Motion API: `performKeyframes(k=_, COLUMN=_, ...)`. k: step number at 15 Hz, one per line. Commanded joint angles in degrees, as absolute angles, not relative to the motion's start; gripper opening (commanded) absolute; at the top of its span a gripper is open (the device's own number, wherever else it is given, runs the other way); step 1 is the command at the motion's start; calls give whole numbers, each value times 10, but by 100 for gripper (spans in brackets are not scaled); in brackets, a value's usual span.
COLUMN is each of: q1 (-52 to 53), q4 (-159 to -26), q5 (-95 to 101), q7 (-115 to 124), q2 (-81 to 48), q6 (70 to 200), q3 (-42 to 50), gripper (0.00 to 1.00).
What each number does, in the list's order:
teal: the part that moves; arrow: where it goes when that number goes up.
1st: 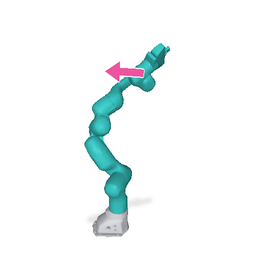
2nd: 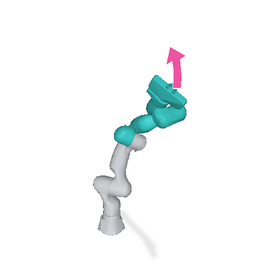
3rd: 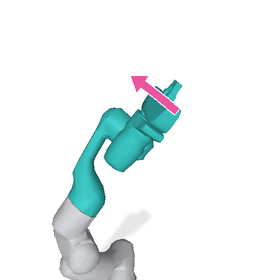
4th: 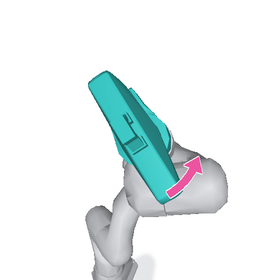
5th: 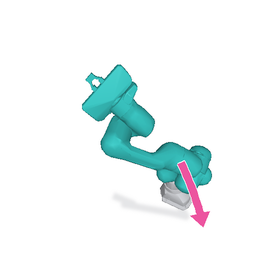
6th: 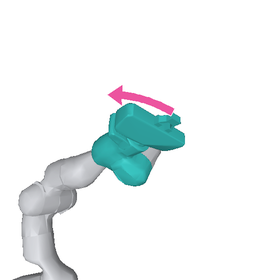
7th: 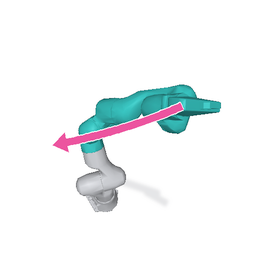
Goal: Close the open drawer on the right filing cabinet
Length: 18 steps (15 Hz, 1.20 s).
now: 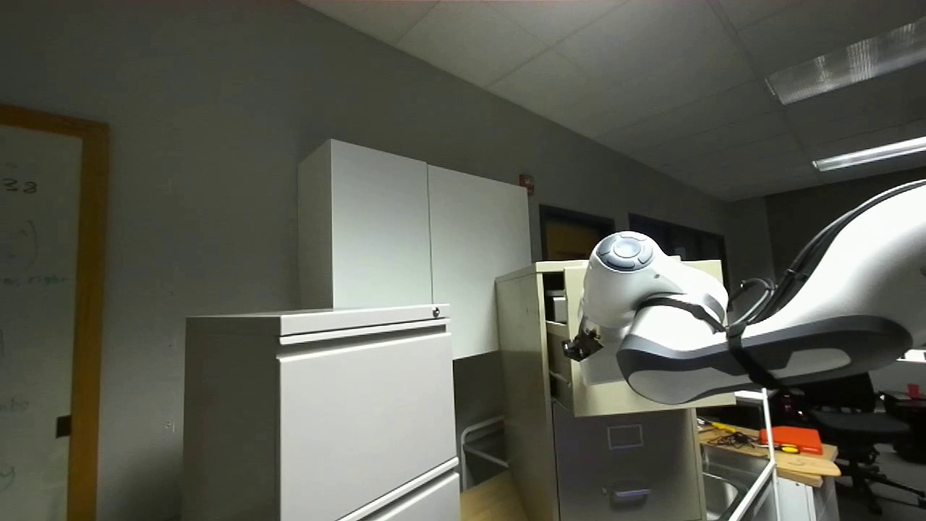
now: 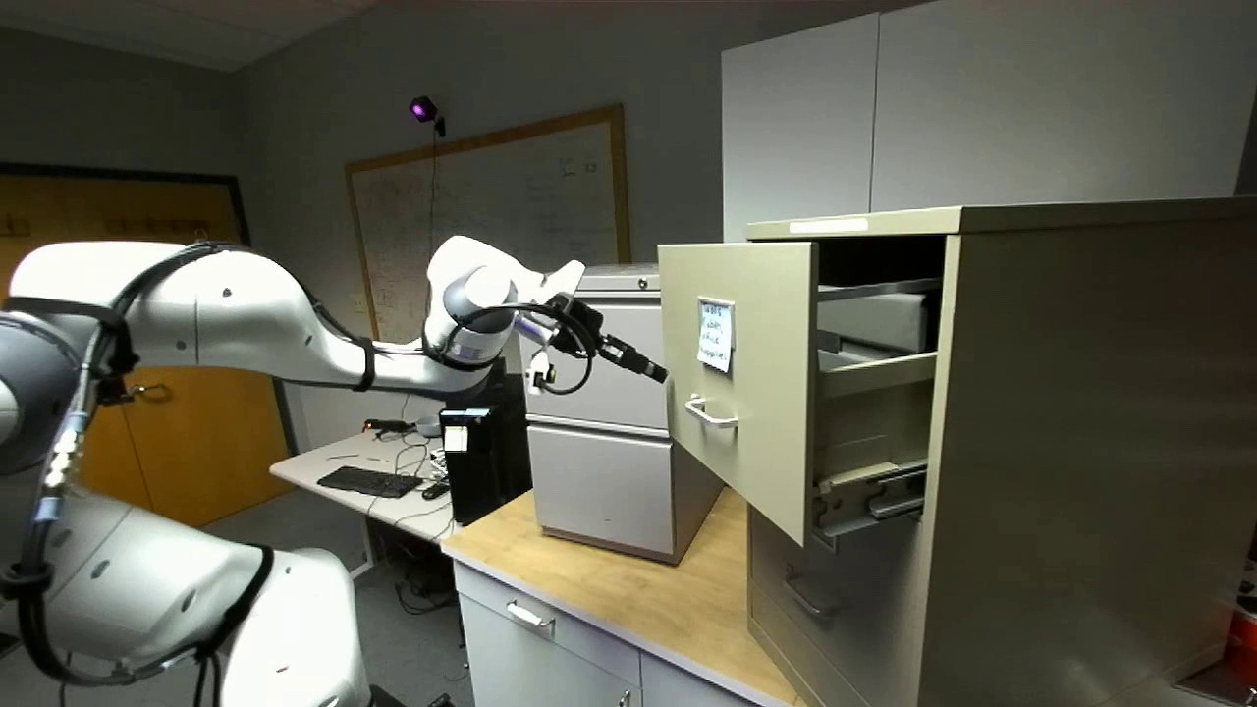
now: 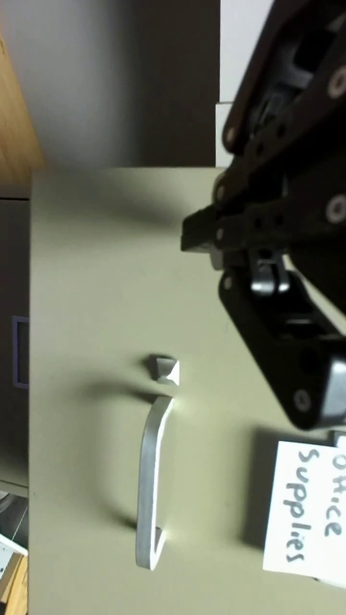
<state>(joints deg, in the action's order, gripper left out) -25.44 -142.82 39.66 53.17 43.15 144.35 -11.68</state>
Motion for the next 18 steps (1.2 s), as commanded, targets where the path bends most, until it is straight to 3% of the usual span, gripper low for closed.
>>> performKeyframes(k=1, q1=-282, q4=-1382, q5=431, q7=565, q2=376, q6=1466, q3=-120, gripper=0)
performKeyframes(k=18, q1=-243, q4=-1222, q5=413, q7=557, q2=157, q6=1484, q3=-53, gripper=0)
